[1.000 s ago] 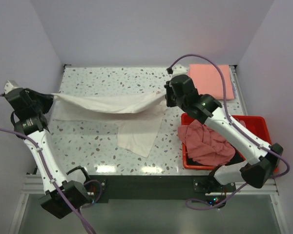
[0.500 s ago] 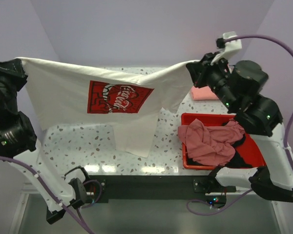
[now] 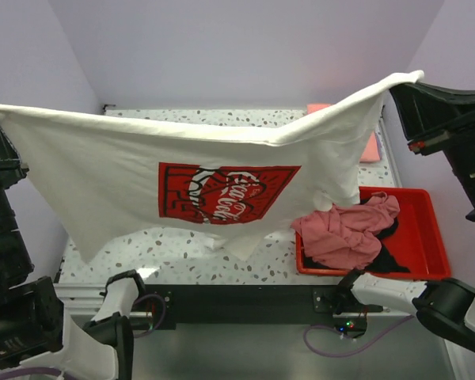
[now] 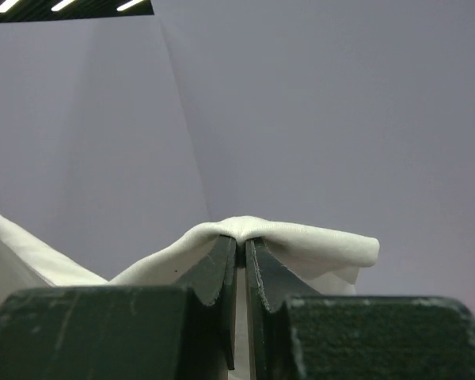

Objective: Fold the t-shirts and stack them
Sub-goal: Flatten the tshirt out

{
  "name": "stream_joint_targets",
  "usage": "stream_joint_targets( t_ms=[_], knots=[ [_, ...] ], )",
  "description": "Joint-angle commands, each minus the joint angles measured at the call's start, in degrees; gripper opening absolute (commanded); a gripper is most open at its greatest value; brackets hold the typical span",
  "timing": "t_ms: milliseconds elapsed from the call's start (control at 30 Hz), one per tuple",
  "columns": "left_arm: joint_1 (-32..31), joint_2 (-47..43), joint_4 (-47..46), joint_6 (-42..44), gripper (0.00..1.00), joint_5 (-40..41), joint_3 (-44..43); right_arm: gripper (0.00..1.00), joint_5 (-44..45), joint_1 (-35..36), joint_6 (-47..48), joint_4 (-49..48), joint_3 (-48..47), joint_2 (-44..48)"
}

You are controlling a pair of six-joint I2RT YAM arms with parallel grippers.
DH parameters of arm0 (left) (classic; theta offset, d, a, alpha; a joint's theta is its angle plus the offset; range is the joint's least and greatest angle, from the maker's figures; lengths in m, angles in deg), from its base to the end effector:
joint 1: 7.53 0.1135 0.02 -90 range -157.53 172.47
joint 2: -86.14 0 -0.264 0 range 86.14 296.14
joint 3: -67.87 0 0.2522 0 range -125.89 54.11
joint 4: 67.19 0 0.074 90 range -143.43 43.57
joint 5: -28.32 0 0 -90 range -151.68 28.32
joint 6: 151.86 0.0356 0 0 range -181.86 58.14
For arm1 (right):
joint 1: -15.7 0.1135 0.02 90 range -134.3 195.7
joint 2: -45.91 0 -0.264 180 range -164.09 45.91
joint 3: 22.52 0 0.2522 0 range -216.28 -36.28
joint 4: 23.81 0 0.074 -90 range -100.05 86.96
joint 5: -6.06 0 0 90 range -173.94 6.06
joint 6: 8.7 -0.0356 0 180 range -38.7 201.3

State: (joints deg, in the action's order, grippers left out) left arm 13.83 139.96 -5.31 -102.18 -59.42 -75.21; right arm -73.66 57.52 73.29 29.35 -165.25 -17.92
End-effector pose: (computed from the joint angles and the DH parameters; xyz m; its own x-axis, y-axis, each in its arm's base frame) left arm -0.0334 -0.0115 0.6292 0.5831 -0.4662 -0.6653 -0.0252 0.8082 -0.5884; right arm 0.0417 0.0288 0.6453 0.2458 0.4039 -0.8812 -0.5762 0.7919 0.2023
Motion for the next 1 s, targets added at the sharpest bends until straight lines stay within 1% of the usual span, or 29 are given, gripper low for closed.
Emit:
stream_joint_targets(
  t_ms=[0,100,133,167,200,233,267,300,333,367,400,433,467,500,533,567,600,633,667,700,767,800,867,900,933,967],
  knots=[
    [-3.25,1.46,-1.8,2.43,0.0,8.11,3.01,0.04,0.09,-0.08,2.82,-3.89,-1.9,-2.95],
    [-3.26,1.72,-3.64,2.7,0.0,8.11,7.84,0.04,3.85,-0.16,4.58,-5.73,-2.17,-4.98],
    [-3.35,2.07,-4.25,2.7,0.0,8.02,11.51,0.04,5.61,-0.16,5.28,-6.17,-1.9,-6.73],
    [-3.35,2.34,-5.13,2.52,0.0,8.11,13.54,0.04,10.41,-0.16,7.03,-7.22,-1.73,-7.79],
    [-3.35,2.51,-5.66,2.17,0.0,8.37,18.18,0.04,12.89,-0.25,7.74,-7.84,-1.2,-8.67],
    [-3.35,3.3,-6.28,1.91,0.0,8.81,20.83,0.04,15.53,-0.16,9.92,-8.71,0.54,-10.76],
    [-3.35,3.74,-8.02,1.47,0.0,8.81,23.47,0.04,21.21,-0.25,12.47,-10.99,1.78,-11.83],
    [-3.26,4.27,-9.08,1.21,0.0,8.9,28.63,0.04,23.79,-0.34,14.06,-12.49,4.66,-12.88],
    [-3.26,5.84,-9.88,0.42,0.0,9.25,31.2,0.04,25.82,-0.69,14.94,-13.72,6.17,-15.68],
    [-3.26,6.64,-11.8,-1.15,0.0,9.34,33.75,0.05,26.1,-4.08,14.08,-14.6,7.49,-17.1],
    [-3.35,7.78,-11.99,-3.34,0.0,9.95,38.48,0.05,21.23,-6.73,12.07,-14.26,9.85,-18.94],
    [-3.26,10.14,-12.34,-5.72,0.0,9.69,41.14,0.05,18.05,-9.54,9.62,-14.0,11.18,-20.53],
    [-3.35,11.29,-17.65,-7.13,0.0,7.78,44.29,0.05,15.67,-14.0,4.89,-14.0,12.32,-24.54],
    [-3.26,14.09,-21.19,-7.49,0.0,5.23,50.94,0.05,12.42,-15.27,3.63,-14.17,14.51,-26.5],
    [-3.35,16.12,-24.18,-7.76,0.0,1.99,53.7,0.05,11.0,-16.24,3.18,-14.78,15.93,-28.17],
    [-3.35,18.49,-28.3,-7.15,0.0,0.91,55.82,0.05,9.42,-17.12,3.7,-17.75,17.68,-31.58],
    [-3.35,24.34,-28.69,-7.23,0.0,2.38,57.84,0.06,6.88,-17.3,4.14,-19.69,20.92,-33.27],
    [-3.35,27.44,-28.78,-7.32,0.0,2.57,58.56,0.06,5.2,-17.65,4.06,-21.88,21.73,-35.64],
    [-3.26,30.61,-30.35,-7.23,0.0,2.05,59.0,0.06,3.71,-18.35,3.79,-21.91,21.83,-40.44],
    [-3.26,36.9,-30.97,-7.23,0.0,1.78,58.92,0.06,2.56,-18.7,3.44,-21.91,20.7,-43.62],
    [-3.35,42.74,-34.66,-6.8,0.0,-0.58,58.57,0.06,0.97,-19.67,1.78,-20.86,18.33,-49.17],
    [-3.35,47.9,-35.19,-6.79,0.0,-1.11,57.0,0.06,0.27,-19.85,1.51,-20.16,14.66,-55.11],
    [-3.52,52.33,-33.8,-6.1,0.0,-1.65,54.01,0.06,-1.4,-20.46,0.72,-17.96,10.6,-60.59],
    [-3.44,55.22,-33.7,-6.0,0.0,-1.39,51.99,0.06,-1.84,-20.55,0.72,-17.52,6.84,-62.79],
    [-3.52,56.38,-33.97,-5.74,0.0,-1.21,51.19,0.06,-2.19,-20.64,0.8,-17.16,5.15,-66.65],
    [-3.52,57.26,-34.84,-5.22,0.0,-1.03,50.57,0.06,-2.55,-20.64,1.06,-16.73,3.65,-68.08]
  ],
)
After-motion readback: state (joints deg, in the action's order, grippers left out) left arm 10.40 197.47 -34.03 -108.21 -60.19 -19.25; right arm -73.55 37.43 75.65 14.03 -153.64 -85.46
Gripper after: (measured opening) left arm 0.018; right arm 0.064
